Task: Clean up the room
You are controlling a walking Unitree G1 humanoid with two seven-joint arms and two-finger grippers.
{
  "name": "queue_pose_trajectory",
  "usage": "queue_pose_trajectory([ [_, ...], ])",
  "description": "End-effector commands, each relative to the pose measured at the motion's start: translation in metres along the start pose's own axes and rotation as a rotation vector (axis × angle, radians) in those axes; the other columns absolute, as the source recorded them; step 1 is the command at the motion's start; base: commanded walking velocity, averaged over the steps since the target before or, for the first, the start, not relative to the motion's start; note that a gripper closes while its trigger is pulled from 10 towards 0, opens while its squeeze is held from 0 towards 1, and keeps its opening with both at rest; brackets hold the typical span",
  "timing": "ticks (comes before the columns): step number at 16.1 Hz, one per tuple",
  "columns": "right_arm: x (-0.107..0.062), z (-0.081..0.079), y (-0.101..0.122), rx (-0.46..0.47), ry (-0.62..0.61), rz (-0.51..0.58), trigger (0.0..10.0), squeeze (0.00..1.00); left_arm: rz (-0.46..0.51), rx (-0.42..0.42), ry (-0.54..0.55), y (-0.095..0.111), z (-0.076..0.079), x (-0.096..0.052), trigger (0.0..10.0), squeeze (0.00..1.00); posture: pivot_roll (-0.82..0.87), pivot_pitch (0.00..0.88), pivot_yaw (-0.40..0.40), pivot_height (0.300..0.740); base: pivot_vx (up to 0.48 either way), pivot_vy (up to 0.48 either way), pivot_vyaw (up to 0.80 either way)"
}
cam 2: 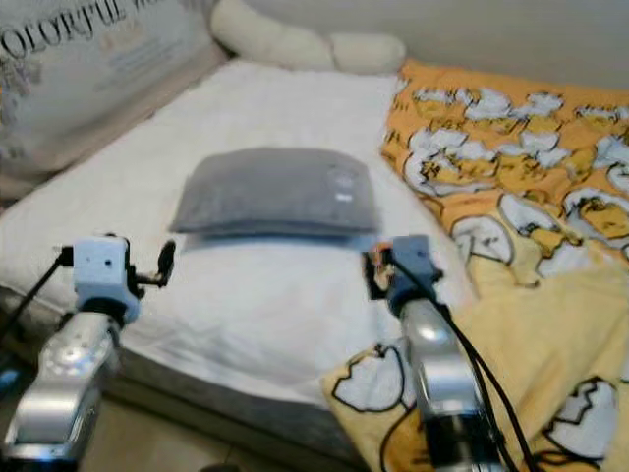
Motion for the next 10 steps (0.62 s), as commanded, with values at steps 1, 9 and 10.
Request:
queue_pose_trajectory([
  [1,0.002,0.014,-0.006,-0.038,-0.010,-0.042,10.0,0.00,-0.007,0.033,-0.118,-0.001,0.022,-0.001,10.0,0.00,0.07,0.000,0.025,0.740,0.000,0.000,0.00],
  [9,0.046,0.047,-0.018,-0.143,0.022,-0.279,10.0,0.00,-0.110,0.279,-0.648,-0.007,0.054,-0.020,10.0,0.00,0.15,0.000,0.028,0.740,0.000,0.000,0.00],
  [10,0.047,0.049,-0.019,-0.146,0.019,-0.292,10.0,0.00,-0.116,0.288,-0.667,-0.007,0.055,-0.021,10.0,0.00,0.16,0.000,0.031,0.740,0.000,0.000,0.00],
])
Point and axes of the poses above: a point about 5 cm out from each wrist's last joint towards the gripper, its own x axis pointing out of the wrist towards the gripper, its own y axis along the axis of the wrist's last joint, z = x × y, the point moved 6 cm from there along x, pointing out of the wrist towards the gripper, and after that the axes turned 3 degrees about -x, right-handed, at the moved point
